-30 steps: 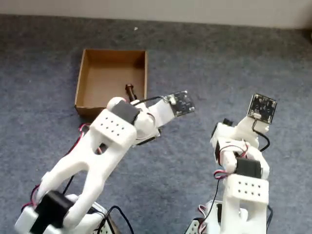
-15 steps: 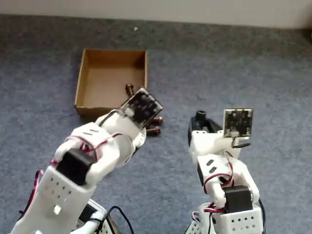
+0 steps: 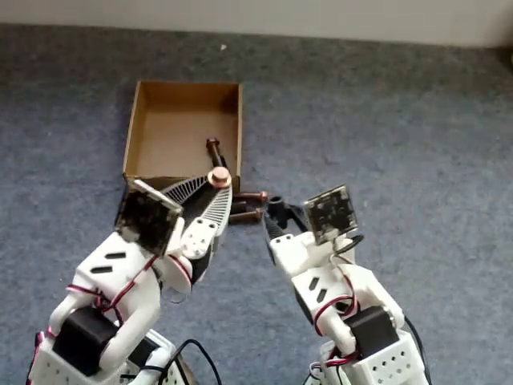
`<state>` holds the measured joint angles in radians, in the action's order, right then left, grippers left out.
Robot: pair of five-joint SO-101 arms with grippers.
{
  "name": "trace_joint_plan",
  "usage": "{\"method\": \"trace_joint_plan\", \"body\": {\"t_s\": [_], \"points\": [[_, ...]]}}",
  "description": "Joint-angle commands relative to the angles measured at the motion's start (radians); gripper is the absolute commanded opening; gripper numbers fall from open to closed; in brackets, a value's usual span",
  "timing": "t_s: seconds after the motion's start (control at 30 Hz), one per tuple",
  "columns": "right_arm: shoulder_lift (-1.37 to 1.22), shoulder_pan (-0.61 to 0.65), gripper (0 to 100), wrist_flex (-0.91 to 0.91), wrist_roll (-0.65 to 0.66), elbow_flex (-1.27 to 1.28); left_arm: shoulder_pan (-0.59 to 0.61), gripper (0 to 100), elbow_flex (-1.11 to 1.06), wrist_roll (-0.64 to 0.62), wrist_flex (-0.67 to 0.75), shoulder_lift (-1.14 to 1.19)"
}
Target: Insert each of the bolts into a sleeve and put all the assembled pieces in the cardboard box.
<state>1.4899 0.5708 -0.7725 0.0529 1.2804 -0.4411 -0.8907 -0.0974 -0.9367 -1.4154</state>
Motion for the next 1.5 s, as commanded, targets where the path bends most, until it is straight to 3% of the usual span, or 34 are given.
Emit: {"method": "trace_joint_plan", "body": {"t_s": [0.0, 0.17, 0.33, 0.63, 1.47], "points": [[0.018, 0.059, 0.4, 0.117, 0.025, 0.024, -0.001, 1, 0.005, -0.075, 0.075, -0.056], [0.018, 0.131, 0.4, 0.225, 0.028, 0.077, -0.001, 1, 0.005, -0.127, 0.081, -0.071], [0.018, 0.217, 0.4, 0.288, 0.127, 0.104, -0.001, 1, -0.036, -0.137, 0.107, -0.073], [0.019, 0.228, 0.4, 0.312, 0.124, 0.096, -0.001, 1, -0.116, -0.137, 0.196, -0.073], [0.021, 0.28, 0.4, 0.311, 0.129, 0.093, -0.001, 1, -0.114, -0.138, 0.204, -0.074]]}}
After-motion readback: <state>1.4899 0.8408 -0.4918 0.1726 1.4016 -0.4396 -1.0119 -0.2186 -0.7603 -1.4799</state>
